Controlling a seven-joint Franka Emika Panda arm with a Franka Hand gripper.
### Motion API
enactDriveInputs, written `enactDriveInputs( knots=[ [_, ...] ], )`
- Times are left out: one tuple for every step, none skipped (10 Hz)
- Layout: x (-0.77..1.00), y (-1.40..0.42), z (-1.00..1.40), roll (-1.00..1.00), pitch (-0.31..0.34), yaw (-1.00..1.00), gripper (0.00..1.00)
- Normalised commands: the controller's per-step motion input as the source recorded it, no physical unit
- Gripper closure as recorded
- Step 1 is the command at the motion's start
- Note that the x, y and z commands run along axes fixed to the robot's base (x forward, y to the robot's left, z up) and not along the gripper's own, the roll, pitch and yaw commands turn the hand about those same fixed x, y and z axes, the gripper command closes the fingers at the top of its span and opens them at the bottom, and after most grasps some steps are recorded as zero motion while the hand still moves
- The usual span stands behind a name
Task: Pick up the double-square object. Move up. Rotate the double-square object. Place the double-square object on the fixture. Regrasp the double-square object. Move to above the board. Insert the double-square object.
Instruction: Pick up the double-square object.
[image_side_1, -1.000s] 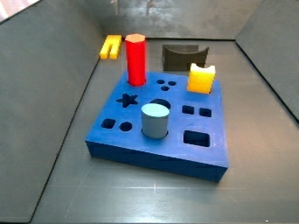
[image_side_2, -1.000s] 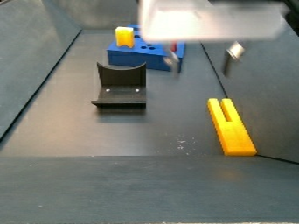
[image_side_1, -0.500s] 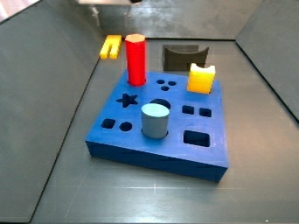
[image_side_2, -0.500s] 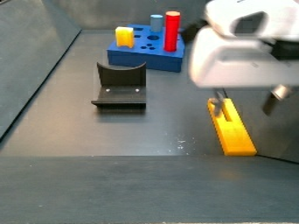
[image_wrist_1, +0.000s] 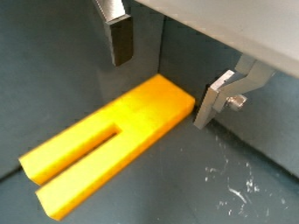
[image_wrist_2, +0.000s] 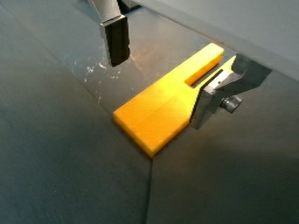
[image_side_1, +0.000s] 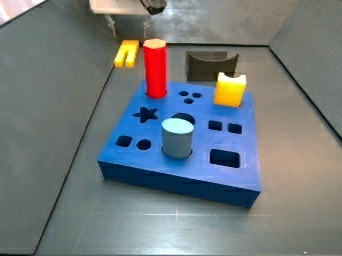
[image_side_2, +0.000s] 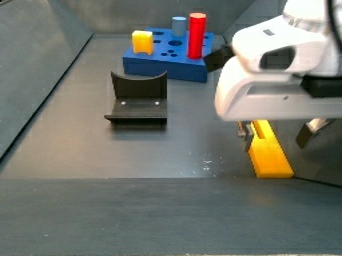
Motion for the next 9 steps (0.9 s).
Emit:
enactDriveInputs(
  knots=[
    [0.02,0.07,-1.00,-0.06,-0.010,-0.03,0.00],
    [0.04,0.07,-1.00,-0.07,-0.013,-0.01,0.00],
    [0.00,0.11,-1.00,-0.08,-0.026,0.00,0.00],
    [0.10,0.05,-0.92,-0.12,-0.061,0.00,0.00],
    [0.41,0.03,-0.71,-0.21,-0.050,0.00,0.00],
    [0.42,0.04,-0.72,-0.21,-0.044,0.00,0.00],
    [0.35,0.06,-0.76,-0.19,-0.011,0.00,0.00],
    [0.17,0.00,-0.79,-0.18,-0.019,0.00,0.00],
    [0.00,0.00,-0.86,-0.15,0.000,0.00,0.00]
  ],
)
